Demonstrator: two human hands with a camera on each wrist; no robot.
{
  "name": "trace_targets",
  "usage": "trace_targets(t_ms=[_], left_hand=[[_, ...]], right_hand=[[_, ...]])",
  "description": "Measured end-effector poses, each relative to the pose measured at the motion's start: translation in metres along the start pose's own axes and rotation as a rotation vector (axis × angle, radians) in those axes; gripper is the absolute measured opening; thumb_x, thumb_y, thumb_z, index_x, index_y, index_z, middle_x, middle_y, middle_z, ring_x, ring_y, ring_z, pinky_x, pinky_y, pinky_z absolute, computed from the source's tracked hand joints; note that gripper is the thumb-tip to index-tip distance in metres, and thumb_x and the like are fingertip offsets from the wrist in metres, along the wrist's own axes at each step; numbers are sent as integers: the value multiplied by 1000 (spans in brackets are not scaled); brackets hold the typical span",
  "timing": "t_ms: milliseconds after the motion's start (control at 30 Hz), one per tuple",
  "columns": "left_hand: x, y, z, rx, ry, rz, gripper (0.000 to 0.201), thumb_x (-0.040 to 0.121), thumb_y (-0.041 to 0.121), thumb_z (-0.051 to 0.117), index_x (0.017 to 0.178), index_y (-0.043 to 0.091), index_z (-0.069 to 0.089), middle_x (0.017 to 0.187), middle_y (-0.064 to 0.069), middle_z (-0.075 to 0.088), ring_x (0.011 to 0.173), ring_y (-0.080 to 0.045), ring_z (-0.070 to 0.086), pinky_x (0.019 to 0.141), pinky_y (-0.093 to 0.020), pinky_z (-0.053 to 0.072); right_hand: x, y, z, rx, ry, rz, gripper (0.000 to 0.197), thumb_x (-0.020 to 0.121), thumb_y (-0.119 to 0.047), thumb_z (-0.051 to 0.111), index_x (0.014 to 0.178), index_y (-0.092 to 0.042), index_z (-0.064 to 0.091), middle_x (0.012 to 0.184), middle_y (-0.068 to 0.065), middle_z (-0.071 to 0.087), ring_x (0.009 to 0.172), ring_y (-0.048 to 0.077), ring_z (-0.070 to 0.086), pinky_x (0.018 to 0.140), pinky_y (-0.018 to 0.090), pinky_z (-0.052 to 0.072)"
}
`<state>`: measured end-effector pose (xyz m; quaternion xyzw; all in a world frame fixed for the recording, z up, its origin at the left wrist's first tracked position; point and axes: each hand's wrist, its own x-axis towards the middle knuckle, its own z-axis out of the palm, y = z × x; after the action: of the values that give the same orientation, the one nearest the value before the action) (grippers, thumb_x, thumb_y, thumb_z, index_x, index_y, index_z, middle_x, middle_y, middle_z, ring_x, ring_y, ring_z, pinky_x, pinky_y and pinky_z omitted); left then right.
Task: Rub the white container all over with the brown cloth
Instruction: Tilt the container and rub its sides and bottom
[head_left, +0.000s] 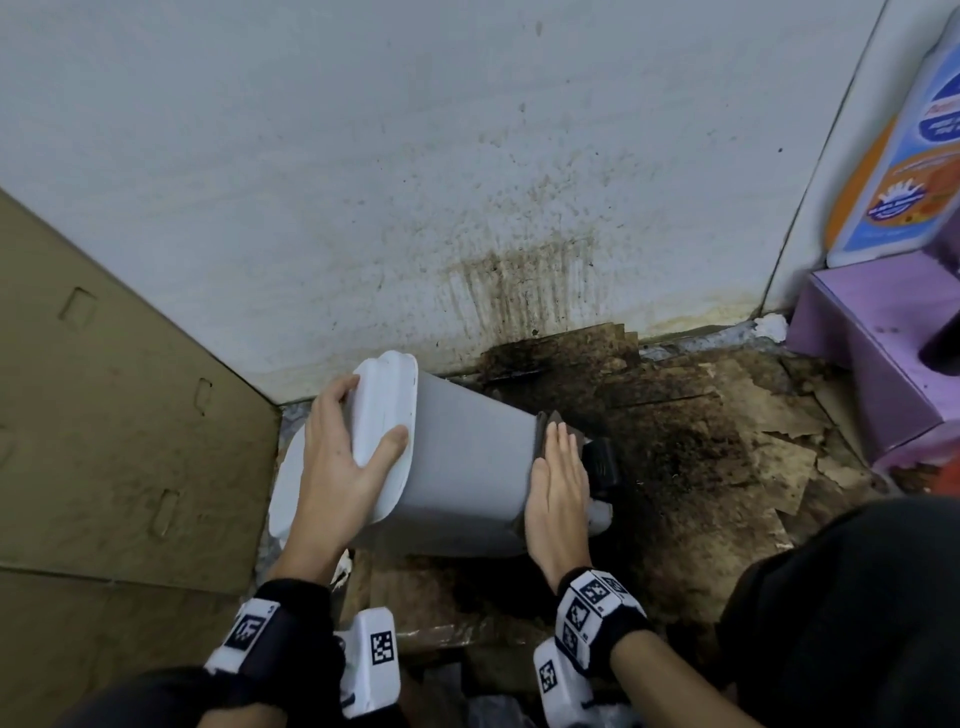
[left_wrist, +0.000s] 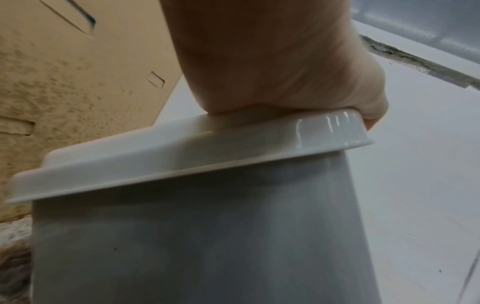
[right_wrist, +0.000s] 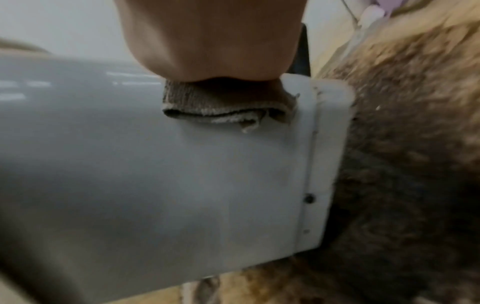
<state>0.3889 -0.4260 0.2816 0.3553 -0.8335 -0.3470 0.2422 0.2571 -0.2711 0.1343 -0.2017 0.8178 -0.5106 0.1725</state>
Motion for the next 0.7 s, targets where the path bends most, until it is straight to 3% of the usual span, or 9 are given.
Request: trace_targets(t_ms=[100,267,433,500,633,700], left_hand=[[2,1,2,18,7,5,84,78,66,55,149,25,38,142,15,39,132,-3,36,110,-37,34],[1,3,6,76,8,47,87,80,66,53,151,18,36,141,13,37,129,1,33,110,-30,30],[1,-1,7,80,0,36,84,82,66,55,151,22,35,144,15,36,134,-2,33,114,-34,30],[1,0,7,68,3,21,83,82,65,56,150,23,35,144,15,37,135,-3,33,115,-36,32],[1,5,9,61,12,25,81,81,66,57,148,26,37,143,17,38,136,-7,36,117,-42,34],[1,6,11,67,11,25,81,81,66,57,148,26,36,142,18,38,137,-8,36,117,-43,34]], right_hand=[[-2,-40,9,13,-37,-62,62,103,-34,16,164,-19,13,170,-11,4,156,1,-3,129,31,1],[-10,-100,14,114,-207,-295,62,104,-43,14,164,-25,11,170,-15,3,154,-7,-9,126,23,-3],[-2,-71,6,62,-177,-425,55,110,-33,22,164,-23,16,171,-13,9,157,2,3,127,25,6],[11,-42,1,32,-151,-363,54,111,-30,23,164,-23,17,171,-13,11,157,1,4,128,28,9],[30,12,-13,52,-152,-89,53,111,-32,20,164,-25,16,170,-16,7,155,-2,1,129,38,8],[34,17,-15,85,-145,-5,51,112,-28,23,163,-25,20,170,-13,12,156,0,4,130,36,6]])
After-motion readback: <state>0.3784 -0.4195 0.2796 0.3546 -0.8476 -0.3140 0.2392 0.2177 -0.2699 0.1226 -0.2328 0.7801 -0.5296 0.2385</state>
